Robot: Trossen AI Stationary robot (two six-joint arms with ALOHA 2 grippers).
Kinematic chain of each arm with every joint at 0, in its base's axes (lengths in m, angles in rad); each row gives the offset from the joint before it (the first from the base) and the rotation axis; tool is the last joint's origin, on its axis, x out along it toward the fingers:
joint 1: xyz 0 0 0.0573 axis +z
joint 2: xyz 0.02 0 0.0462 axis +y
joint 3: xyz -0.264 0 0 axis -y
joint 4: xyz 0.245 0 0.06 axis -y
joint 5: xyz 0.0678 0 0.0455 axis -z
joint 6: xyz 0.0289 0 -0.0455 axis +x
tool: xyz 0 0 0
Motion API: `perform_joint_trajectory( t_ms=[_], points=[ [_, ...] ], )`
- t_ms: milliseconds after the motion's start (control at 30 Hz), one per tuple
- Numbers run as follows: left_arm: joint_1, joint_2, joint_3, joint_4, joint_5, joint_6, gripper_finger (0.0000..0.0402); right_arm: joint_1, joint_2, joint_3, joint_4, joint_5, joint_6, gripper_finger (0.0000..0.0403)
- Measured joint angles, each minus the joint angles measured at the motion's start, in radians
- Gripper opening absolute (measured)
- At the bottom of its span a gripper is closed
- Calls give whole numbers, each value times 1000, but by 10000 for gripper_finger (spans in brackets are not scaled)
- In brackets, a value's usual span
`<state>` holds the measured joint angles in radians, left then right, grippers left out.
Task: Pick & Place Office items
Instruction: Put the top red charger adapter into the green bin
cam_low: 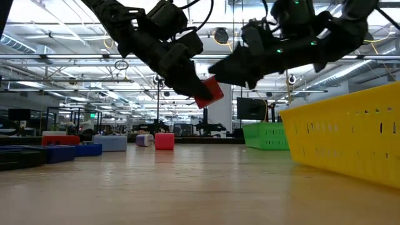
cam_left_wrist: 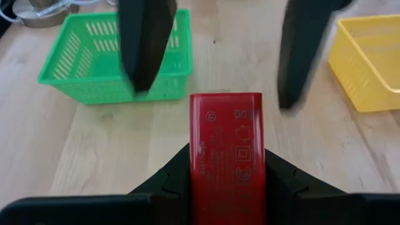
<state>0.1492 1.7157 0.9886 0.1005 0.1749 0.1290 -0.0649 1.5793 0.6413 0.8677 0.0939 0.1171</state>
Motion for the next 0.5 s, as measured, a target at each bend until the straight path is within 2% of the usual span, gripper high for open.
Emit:
perform_joint_trajectory(
  t_ms=[233, 500],
  points=[
    [-15, 0, 0, 5, -2, 24, 120, 1, 68, 13, -3, -21, 3, 268],
    [-15, 0, 0, -2, -26, 18, 120, 1, 71, 13, -4, -21, -10, 242]
  ],
)
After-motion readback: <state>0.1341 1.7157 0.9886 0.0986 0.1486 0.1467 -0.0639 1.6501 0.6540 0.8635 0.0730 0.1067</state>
